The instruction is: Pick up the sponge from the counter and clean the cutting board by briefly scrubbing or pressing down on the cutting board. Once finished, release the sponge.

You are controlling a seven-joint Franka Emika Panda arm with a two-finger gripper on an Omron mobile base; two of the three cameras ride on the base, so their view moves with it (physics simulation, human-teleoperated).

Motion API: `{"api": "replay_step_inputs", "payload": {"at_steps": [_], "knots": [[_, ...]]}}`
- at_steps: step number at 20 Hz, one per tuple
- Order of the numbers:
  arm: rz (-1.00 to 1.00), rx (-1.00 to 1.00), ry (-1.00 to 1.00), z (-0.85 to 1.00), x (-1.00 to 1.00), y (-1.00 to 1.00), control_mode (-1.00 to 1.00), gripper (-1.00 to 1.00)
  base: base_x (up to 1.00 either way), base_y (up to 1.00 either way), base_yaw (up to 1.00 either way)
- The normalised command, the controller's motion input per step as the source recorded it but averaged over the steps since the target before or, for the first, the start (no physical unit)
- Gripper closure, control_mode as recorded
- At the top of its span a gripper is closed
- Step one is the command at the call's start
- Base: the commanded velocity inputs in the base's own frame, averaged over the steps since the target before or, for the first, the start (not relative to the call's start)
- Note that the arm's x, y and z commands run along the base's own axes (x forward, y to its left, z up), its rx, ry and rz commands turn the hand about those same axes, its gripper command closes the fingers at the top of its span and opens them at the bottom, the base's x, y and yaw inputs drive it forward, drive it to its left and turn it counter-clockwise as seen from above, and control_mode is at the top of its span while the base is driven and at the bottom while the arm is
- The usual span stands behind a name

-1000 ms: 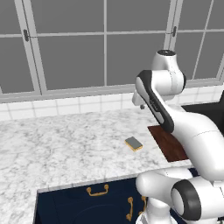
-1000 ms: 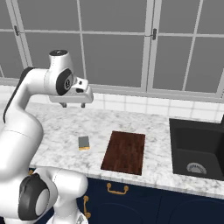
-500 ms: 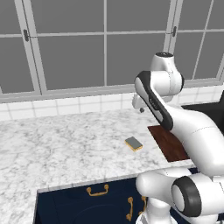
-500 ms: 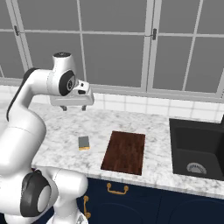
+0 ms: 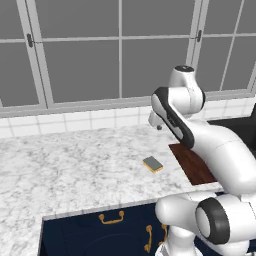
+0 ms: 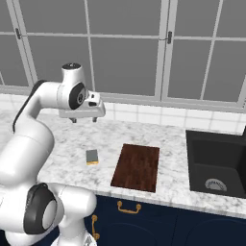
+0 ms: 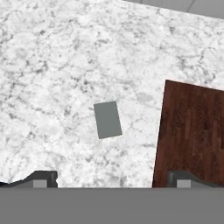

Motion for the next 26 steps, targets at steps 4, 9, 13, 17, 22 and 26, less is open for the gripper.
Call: {"api": "replay_step_inputs", "payload": {"at_steps": [4, 9, 13, 17, 22, 26], "knots": [[0.03, 0.00, 0.00, -0.24, 0.31, 0.11, -1.00, -1.00, 0.00, 0.00, 0.00], [0.06, 0.00, 0.01, -0.23, 0.11, 0.09, -1.00, -1.00, 0.00, 0.00, 0.00], [0.06, 0.00, 0.00, -0.36, 0.09, 0.01, -1.00, -1.00, 0.00, 0.00, 0.00], [0.04, -0.03, 0.04, -0.54, 0.17, 0.00, -1.00, -1.00, 0.00, 0.00, 0.00], [0.05, -0.01, 0.03, -0.50, 0.20, 0.02, -1.00, -1.00, 0.00, 0.00, 0.00], [0.04, -0.01, 0.00, -0.46, 0.13, 0.08, -1.00, -1.00, 0.00, 0.00, 0.00]]}}
